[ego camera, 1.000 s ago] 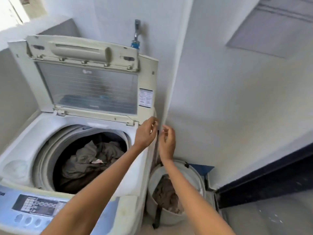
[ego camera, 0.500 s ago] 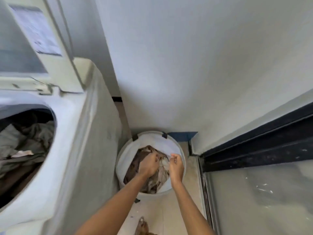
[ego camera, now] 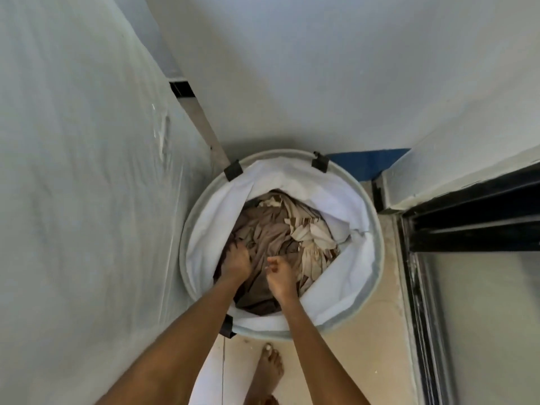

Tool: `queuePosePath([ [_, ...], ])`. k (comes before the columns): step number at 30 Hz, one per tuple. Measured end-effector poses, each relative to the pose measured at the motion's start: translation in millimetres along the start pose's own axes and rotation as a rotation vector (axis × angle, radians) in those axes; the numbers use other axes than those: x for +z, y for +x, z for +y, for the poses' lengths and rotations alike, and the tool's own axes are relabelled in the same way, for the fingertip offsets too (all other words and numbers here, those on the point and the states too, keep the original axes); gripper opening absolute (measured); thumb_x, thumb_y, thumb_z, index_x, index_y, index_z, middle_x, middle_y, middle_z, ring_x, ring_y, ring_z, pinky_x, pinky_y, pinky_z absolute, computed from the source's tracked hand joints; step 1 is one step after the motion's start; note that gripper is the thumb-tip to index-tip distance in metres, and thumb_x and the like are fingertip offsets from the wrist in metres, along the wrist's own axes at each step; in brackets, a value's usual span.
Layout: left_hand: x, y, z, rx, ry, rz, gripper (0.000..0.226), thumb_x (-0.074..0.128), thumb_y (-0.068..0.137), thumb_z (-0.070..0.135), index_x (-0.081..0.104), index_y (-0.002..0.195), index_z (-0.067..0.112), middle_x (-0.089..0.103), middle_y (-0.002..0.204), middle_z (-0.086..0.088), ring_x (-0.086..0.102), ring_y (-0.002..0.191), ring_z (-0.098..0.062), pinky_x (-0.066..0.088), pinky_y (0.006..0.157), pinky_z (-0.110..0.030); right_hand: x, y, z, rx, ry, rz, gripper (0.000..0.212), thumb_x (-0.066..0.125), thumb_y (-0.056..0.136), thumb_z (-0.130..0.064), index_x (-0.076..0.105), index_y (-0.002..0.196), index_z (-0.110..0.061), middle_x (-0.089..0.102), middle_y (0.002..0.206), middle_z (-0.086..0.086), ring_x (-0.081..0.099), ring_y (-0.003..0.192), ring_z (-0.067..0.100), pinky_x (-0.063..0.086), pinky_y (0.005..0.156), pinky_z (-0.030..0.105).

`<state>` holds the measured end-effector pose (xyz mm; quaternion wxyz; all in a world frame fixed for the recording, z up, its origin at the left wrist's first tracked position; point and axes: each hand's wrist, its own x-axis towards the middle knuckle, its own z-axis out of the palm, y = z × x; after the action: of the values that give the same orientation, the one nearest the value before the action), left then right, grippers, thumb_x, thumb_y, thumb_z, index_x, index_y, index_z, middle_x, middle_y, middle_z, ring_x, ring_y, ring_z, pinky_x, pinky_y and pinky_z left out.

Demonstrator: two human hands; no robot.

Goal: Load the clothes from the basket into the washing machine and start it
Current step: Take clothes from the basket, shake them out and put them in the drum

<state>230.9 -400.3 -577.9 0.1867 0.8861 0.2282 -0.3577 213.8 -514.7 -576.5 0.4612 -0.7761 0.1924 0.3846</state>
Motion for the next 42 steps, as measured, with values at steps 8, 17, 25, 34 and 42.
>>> queuePosePath([
  [8,-14.7,-28.4,-5.7,0.098,-0.101,0.333,0.025,0.052,0.094,0.024,0.069,0.105,0.009,0.061,0.115,-0.014,0.052,0.108,-0.030,0.040,0.095,-0.036,-27.1,-41.1,-0.2,-0.049,0.085,0.175,0.029,0.044,0.091,0.000,0.061,0.110,-0.014,0.063,0.095,0.002,0.058,0.089,0.018,0.043,0.076,0.024],
  [17,-113.2,-152.0,79.7,0.178,-0.824,0.502,0.028,0.038,0.101,0.024,0.058,0.094,0.006,0.059,0.087,-0.010,0.053,0.081,-0.020,0.038,0.075,-0.030,-66.9,-135.6,-66.7,-0.196,0.001,0.248,0.032,0.048,0.091,-0.002,0.055,0.121,-0.011,0.058,0.100,0.000,0.057,0.096,0.016,0.041,0.079,0.020],
  [25,-286.9,-245.4,150.7,0.327,-1.016,0.688,0.027,0.036,0.101,0.021,0.039,0.076,0.012,0.046,0.066,-0.005,0.045,0.065,-0.026,0.030,0.062,-0.035,-115.1,-239.0,-172.1,-0.427,0.046,0.422,0.075,0.065,0.087,-0.022,0.023,0.148,-0.017,0.042,0.137,0.006,0.056,0.082,0.002,0.047,0.078,0.020],
  [34,-460.7,-407.7,204.0,0.713,-1.105,0.843,0.034,0.035,0.099,0.021,0.028,0.066,0.021,0.036,0.056,0.002,0.035,0.054,-0.017,0.027,0.056,-0.033,-191.8,-349.8,-290.4,-0.537,-0.098,0.477,0.094,0.064,0.081,-0.053,0.006,0.151,-0.028,0.032,0.152,0.007,0.042,0.133,0.028,0.040,0.107,0.041],
  [42,-614.4,-555.1,193.4,0.862,-1.212,1.036,0.031,0.035,0.099,0.021,0.033,0.068,0.017,0.042,0.061,0.002,0.044,0.068,-0.025,0.023,0.060,-0.032,-234.8,-451.1,-424.6,-0.817,-0.103,0.651,0.020,0.047,0.092,-0.029,0.063,0.084,-0.020,0.069,0.071,0.016,0.068,0.073,0.036,0.055,0.070,0.046],
])
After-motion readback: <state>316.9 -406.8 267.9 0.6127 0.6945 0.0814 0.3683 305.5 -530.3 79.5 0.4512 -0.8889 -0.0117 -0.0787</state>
